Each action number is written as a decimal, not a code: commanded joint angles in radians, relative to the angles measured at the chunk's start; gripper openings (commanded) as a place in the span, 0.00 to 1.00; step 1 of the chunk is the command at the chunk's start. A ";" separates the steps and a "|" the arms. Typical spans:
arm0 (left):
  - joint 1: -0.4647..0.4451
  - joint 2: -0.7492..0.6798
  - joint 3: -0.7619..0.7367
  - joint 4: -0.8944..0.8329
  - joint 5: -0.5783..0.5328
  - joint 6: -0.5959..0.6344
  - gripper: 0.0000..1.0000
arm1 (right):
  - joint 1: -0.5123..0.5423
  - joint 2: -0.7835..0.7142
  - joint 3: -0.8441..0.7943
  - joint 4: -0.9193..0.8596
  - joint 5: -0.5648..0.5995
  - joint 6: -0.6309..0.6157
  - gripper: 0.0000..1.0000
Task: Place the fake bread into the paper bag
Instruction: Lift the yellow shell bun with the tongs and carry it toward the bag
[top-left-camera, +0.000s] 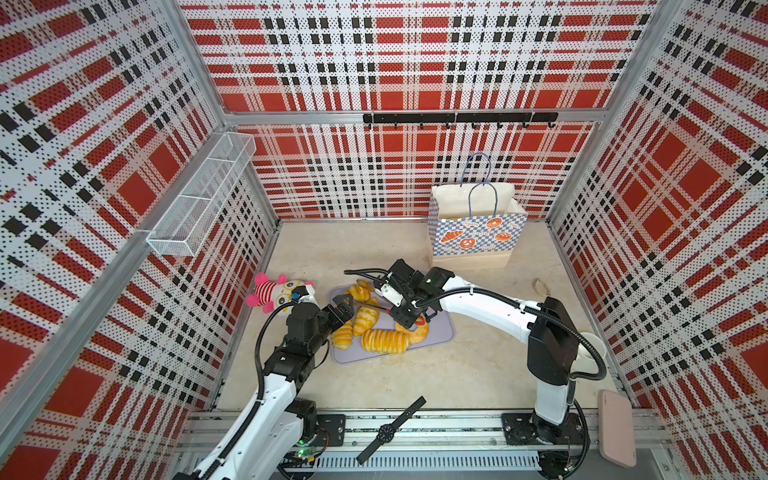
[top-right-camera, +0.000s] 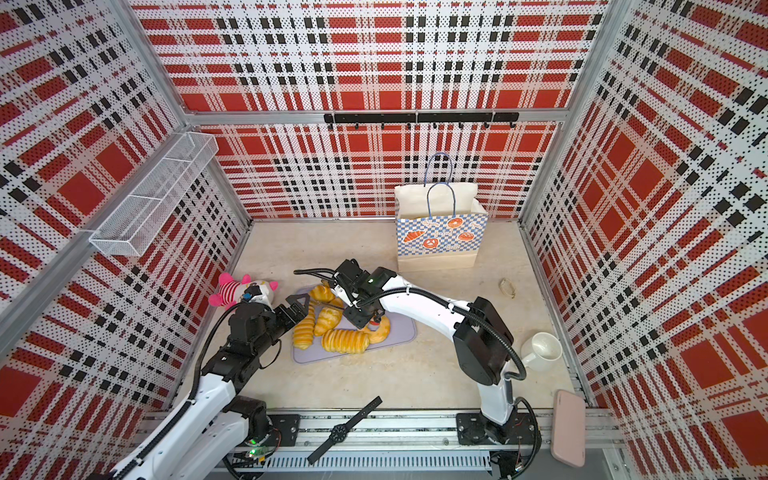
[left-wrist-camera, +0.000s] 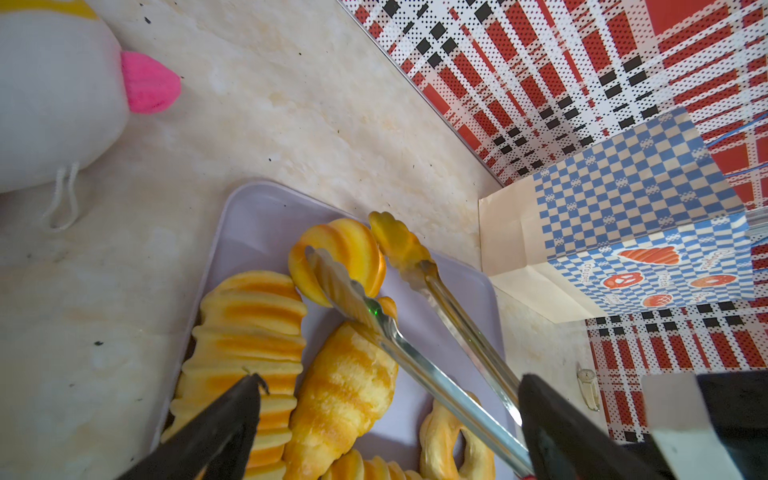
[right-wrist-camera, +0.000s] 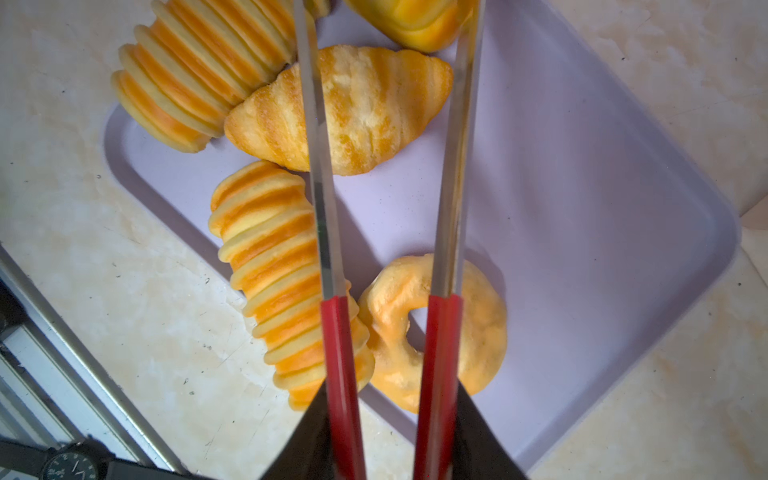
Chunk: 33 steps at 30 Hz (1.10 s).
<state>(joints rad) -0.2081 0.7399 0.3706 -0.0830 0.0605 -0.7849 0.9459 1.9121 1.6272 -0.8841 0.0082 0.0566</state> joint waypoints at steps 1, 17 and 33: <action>0.004 -0.006 -0.001 0.011 0.009 0.009 0.98 | -0.006 0.021 0.028 -0.008 0.033 -0.002 0.34; -0.024 0.011 0.001 0.053 0.044 0.045 0.98 | -0.007 -0.242 -0.238 0.197 0.050 0.084 0.25; -0.270 0.026 0.037 0.386 0.005 0.024 0.98 | -0.019 -0.796 -0.530 0.397 0.154 0.166 0.24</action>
<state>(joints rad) -0.4545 0.7456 0.3706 0.1699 0.0727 -0.7624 0.9367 1.1927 1.1130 -0.5896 0.1150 0.2008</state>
